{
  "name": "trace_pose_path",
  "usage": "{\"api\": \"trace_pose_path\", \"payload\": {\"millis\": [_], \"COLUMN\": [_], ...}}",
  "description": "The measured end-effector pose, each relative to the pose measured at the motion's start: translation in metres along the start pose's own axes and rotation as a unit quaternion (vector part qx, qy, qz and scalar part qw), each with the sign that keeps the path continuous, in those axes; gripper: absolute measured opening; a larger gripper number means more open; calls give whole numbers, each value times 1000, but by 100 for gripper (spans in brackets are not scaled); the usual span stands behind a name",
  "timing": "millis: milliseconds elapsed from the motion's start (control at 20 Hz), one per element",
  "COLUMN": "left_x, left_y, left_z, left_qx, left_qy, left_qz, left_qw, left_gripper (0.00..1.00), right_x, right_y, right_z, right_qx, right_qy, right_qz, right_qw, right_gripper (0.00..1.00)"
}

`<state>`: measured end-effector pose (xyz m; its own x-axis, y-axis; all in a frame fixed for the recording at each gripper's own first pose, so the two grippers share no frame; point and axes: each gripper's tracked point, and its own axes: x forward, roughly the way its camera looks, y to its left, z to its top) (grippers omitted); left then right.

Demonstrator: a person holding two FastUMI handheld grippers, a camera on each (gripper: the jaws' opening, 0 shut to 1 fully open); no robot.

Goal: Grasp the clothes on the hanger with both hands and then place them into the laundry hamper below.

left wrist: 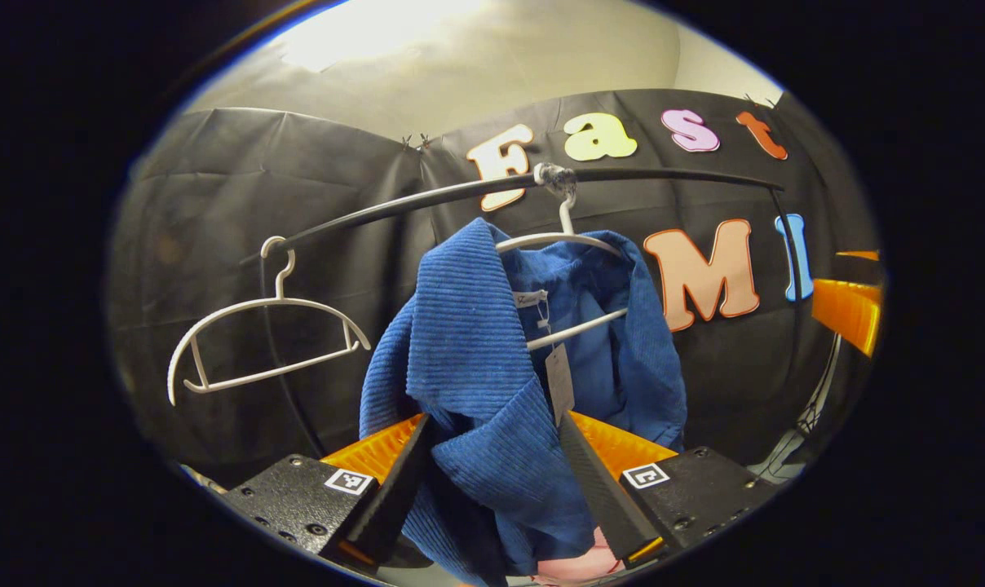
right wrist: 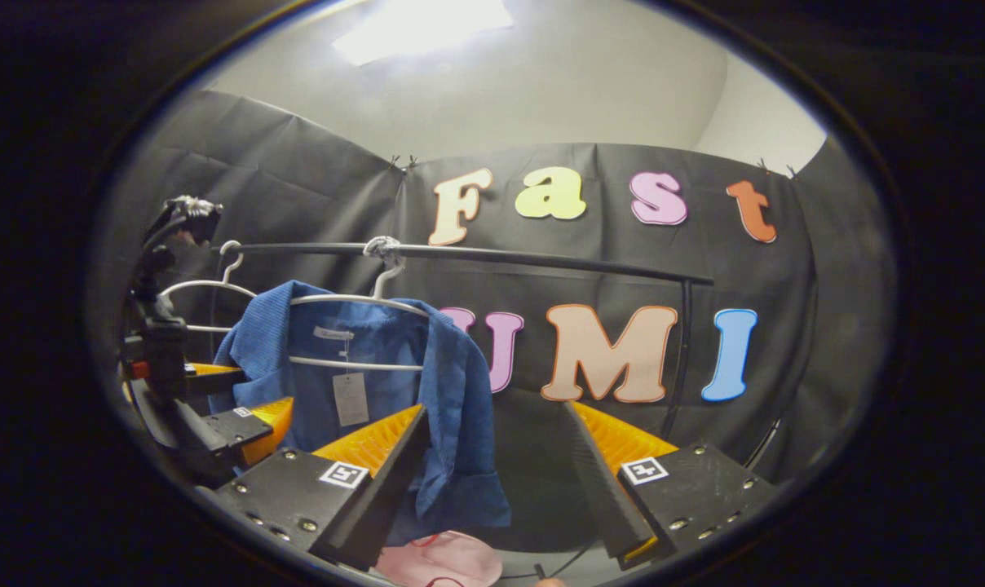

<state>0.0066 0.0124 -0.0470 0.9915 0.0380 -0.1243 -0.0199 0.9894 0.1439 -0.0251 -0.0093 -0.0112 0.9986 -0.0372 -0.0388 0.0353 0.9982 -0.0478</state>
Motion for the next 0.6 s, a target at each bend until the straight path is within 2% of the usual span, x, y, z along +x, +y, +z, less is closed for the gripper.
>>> {"api": "trace_pose_path", "payload": {"millis": [50, 100, 150, 250, 550, 600], "left_x": [2, 4, 5, 10, 27, 30], "left_y": [1, 1, 1, 0, 14, 16], "left_z": [-1, 0, -1, -1, -8, -9], "left_qx": [4, 6, 8, 11, -11, -12], "left_qy": [0, -4, -7, -9, 1, 4], "left_qz": [4, 5, 5, -2, -2, -2], "left_qw": [1000, 1000, 1000, 1000, 1000, 1000], "left_gripper": [99, 99, 99, 92, 38, 24], "right_x": [1, 1, 1, 1, 5, 6], "right_y": [1, 0, 0, 0, 1, 2], "right_z": [-1, -2, -3, -7, -9, -9], "right_qx": [0, -1, -3, -3, 2, 3], "right_qy": [1, 2, 4, 10, 15, 16], "right_qz": [0, -1, -2, -3, -11, -12], "right_qw": [1000, 1000, 1000, 1000, 1000, 1000], "right_gripper": [99, 96, 97, 97, 96, 96]}}
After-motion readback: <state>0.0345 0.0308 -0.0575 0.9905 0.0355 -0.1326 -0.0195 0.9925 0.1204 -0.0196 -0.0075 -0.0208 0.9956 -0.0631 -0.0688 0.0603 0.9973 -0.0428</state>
